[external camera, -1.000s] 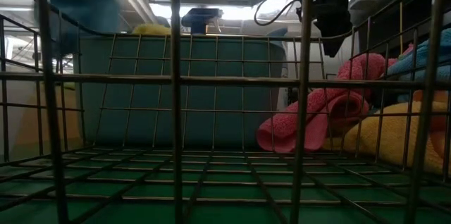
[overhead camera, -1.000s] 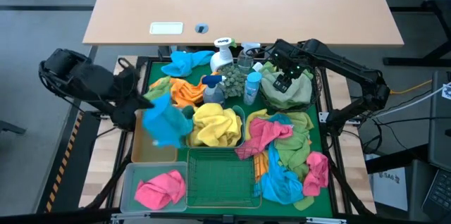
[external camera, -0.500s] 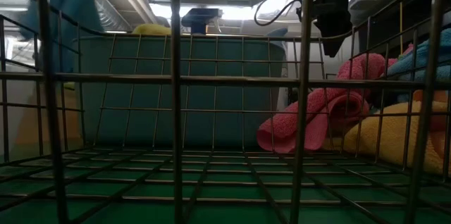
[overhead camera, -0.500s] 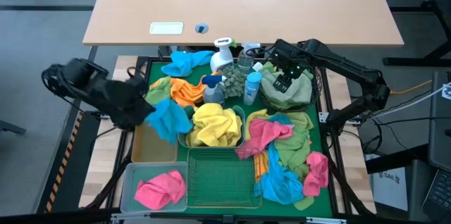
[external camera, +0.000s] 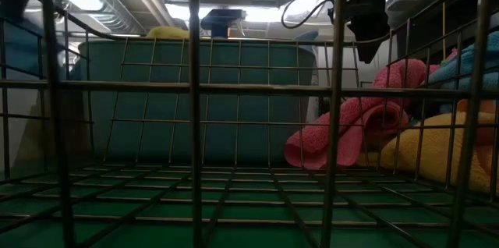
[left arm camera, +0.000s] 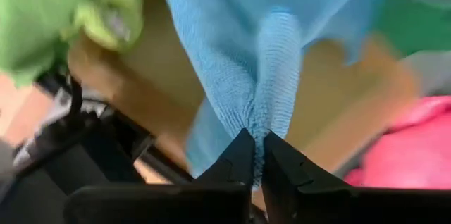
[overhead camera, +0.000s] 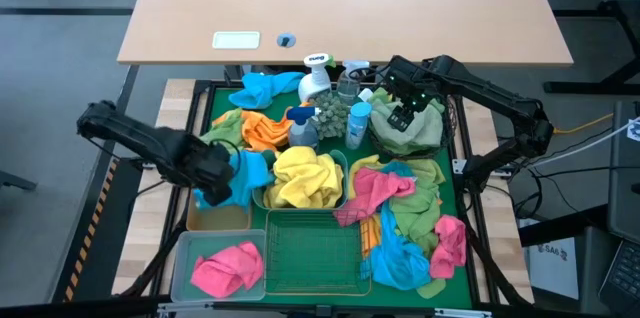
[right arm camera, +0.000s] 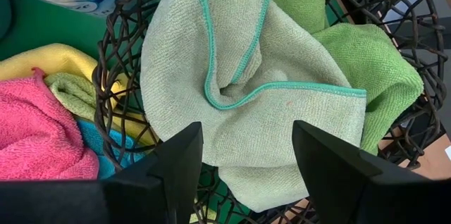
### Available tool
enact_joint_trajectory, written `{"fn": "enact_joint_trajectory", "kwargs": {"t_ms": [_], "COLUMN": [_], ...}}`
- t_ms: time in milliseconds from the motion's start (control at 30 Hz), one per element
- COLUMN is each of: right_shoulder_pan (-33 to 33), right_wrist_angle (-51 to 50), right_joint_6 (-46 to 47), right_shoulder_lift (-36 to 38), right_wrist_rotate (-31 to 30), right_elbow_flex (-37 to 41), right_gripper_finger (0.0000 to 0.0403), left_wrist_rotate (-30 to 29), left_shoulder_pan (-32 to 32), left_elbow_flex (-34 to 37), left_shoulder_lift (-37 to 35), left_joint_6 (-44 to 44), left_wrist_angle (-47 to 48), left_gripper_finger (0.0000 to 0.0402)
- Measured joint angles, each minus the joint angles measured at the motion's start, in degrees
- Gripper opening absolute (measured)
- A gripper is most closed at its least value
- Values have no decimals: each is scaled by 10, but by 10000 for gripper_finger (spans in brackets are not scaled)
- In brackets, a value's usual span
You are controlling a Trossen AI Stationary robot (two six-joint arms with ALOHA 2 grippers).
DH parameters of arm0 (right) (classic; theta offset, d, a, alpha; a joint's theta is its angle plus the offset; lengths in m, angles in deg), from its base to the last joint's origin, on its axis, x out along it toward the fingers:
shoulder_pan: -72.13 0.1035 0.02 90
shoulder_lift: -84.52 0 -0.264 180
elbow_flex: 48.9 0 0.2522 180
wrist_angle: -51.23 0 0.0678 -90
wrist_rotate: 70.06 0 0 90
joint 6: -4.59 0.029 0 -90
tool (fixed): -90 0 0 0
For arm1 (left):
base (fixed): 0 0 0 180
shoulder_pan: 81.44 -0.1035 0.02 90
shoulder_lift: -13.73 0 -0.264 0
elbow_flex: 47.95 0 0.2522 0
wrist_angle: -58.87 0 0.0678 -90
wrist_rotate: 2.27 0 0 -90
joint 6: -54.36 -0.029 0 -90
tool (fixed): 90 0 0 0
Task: Sort microfiber towel by color & place in baskets
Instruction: Put the blue microfiber towel into the orange bin
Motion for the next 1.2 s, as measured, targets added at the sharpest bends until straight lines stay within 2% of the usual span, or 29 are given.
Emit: {"fn": "enact_joint_trajectory", "kwargs": {"t_ms": [167, 300, 1200], "right_shoulder_pan": [0, 0, 0], "right_wrist_angle": [0, 0, 0], "right_joint_6": [0, 0, 0], "right_shoulder_lift": [0, 0, 0], "right_wrist_rotate": [0, 0, 0], "right_elbow_flex": [0, 0, 0], "right_gripper_finger": [221, 221, 221], "left_wrist_rotate": [45, 57, 66], "left_shoulder_pan": [0, 0, 0], "left_elbow_flex": [75, 105, 107], "left_shoulder_lift": [0, 0, -1], "left_joint_6": [43, 89, 88], "left_wrist_angle": [0, 0, -36], "left_gripper_finger": [47, 66, 71]}}
